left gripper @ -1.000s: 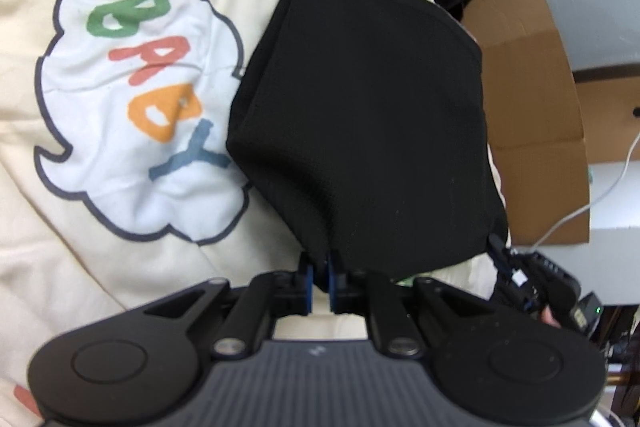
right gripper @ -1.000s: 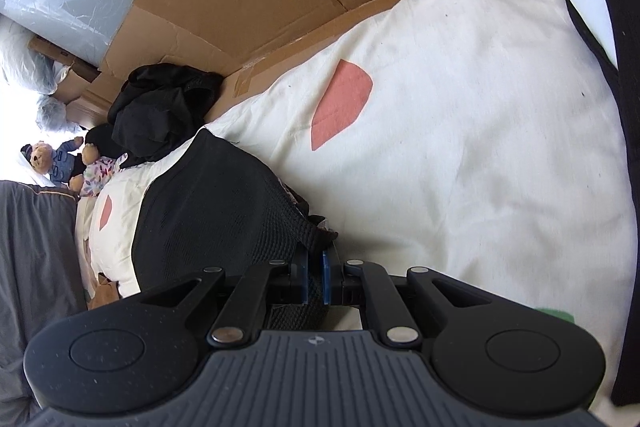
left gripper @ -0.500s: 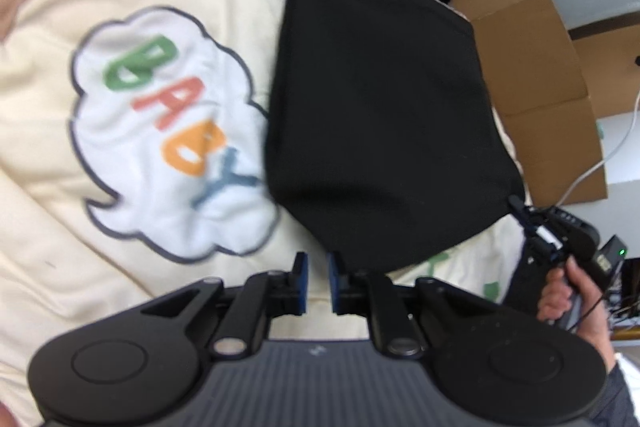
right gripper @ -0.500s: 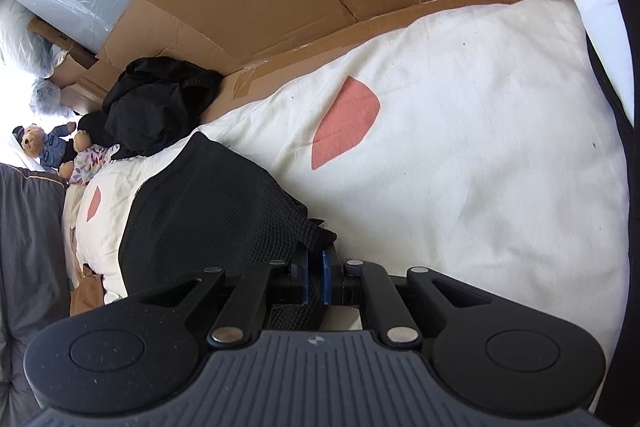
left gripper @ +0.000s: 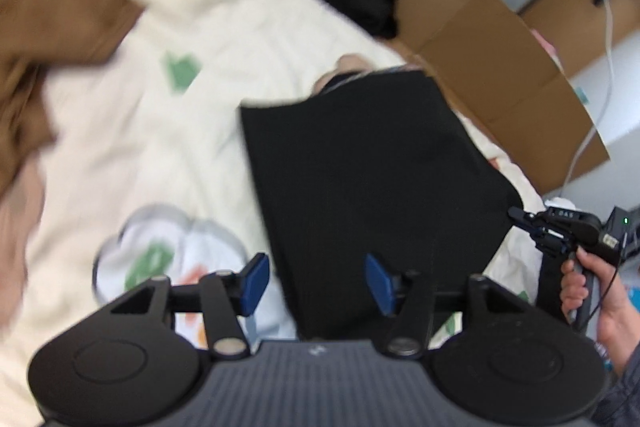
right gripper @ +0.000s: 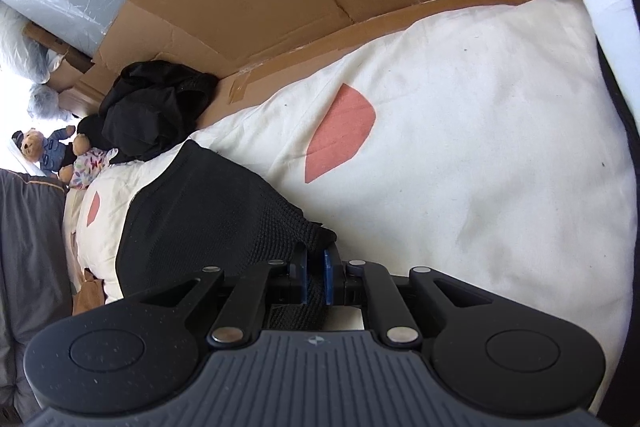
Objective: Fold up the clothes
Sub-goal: 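Open both tools and release the folded trousers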
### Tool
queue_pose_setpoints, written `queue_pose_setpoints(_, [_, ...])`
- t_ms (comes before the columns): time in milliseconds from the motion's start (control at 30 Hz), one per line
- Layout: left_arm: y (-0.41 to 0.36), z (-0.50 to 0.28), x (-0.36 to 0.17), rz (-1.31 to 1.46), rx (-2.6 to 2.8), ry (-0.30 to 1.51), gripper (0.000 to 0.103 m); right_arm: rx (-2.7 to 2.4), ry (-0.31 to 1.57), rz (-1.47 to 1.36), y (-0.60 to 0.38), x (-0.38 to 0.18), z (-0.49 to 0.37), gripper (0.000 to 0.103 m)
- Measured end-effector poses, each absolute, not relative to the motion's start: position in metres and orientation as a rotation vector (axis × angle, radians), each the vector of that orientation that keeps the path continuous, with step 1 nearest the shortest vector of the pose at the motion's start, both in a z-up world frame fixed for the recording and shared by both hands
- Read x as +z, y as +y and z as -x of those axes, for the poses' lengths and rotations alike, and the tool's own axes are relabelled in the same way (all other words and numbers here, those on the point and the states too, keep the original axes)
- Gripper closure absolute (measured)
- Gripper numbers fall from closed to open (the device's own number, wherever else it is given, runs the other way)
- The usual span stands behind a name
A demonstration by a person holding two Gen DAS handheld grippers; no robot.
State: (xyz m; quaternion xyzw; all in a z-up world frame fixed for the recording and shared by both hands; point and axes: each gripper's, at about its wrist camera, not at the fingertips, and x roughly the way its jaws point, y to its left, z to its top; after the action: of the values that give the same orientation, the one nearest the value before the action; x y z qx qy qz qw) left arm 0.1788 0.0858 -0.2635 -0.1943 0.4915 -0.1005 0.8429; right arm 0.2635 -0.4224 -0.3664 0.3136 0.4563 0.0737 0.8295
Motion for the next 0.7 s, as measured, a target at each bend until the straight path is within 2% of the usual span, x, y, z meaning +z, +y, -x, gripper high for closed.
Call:
queue_pose_setpoints(67, [0.077, -0.189, -0.251, 0.308, -0.26, 1.016, 0.046, 0.146, 0.955, -0.669, -0.423, -0.365, -0.258, 0.087])
queue_pose_setpoints(167, [0.061, -0.2, -0.238, 0.235, -0.306, 0.996, 0.046, 0.139, 0.929, -0.671, -0.426, -0.36, -0.249, 0.067])
queue_pose_setpoints(400, [0.006, -0.255, -0.242, 0.156, -0.356, 1.009, 0.046, 0.139, 0.908, -0.7, -0.434, -0.356, -0.234, 0.066])
queue_pose_setpoints(567, [-0.005, -0.263, -0.221, 0.101, -0.384, 0.974, 0.046, 0.149, 0.893, -0.732, -0.433, -0.358, -0.227, 0.059])
queue_pose_setpoints(633, [-0.01, -0.265, -0.209, 0.057, -0.396, 0.955, 0.046, 0.151, 0.889, -0.74, -0.43, -0.36, -0.226, 0.053])
queue_pose_setpoints(700, [-0.013, -0.271, -0.203, 0.053, -0.405, 0.955, 0.046, 0.153, 0.887, -0.746, -0.426, -0.362, -0.225, 0.053])
